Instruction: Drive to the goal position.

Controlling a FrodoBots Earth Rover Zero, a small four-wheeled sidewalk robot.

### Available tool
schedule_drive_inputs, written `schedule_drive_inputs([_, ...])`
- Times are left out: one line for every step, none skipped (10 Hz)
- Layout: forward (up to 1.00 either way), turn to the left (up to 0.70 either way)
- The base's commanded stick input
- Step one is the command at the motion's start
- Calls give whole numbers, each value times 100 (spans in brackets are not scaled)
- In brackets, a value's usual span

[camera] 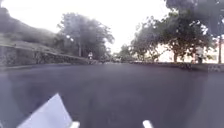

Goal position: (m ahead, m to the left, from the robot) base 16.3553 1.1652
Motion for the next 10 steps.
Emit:
schedule_drive_inputs([85, 0])
schedule_drive_inputs([85, 0])
schedule_drive_inputs([85, 0])
schedule_drive_inputs([85, 0])
schedule_drive_inputs([85, 0])
schedule_drive_inputs([85, 0])
schedule_drive_inputs([85, 0])
schedule_drive_inputs([85, 0])
schedule_drive_inputs([85, 0])
schedule_drive_inputs([85, 0])
